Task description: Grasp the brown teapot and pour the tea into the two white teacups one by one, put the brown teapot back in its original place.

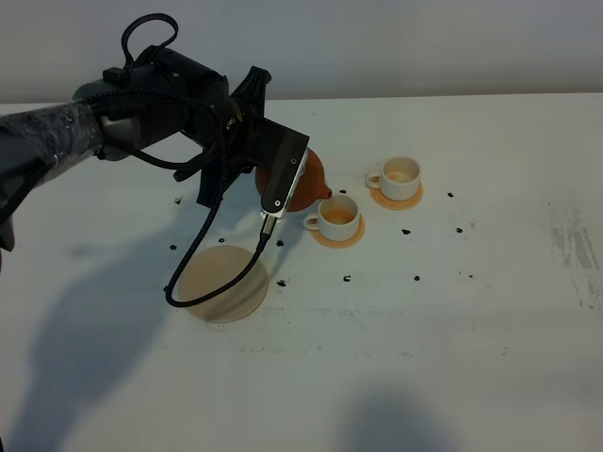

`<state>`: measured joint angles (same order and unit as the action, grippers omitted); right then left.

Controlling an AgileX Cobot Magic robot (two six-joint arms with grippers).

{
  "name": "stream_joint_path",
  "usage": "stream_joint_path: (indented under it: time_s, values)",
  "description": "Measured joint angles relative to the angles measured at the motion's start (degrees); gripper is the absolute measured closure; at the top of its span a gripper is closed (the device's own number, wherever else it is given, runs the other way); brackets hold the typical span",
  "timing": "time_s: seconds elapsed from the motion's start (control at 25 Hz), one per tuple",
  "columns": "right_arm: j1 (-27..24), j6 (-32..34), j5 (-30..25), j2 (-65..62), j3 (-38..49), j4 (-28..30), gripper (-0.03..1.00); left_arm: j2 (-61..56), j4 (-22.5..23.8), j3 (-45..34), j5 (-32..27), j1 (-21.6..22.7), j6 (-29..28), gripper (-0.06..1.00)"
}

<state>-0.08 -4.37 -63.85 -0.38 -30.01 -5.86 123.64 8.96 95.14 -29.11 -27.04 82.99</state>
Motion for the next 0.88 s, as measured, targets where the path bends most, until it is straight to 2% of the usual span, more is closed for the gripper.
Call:
stream_joint_path:
  time_s: [0.88]
  values:
    - [0.0, 0.0, 0.0, 0.0, 0.0, 0.0, 0.47, 0.0, 2.0, 0.0, 2.9, 0.0, 0.7, 0.87]
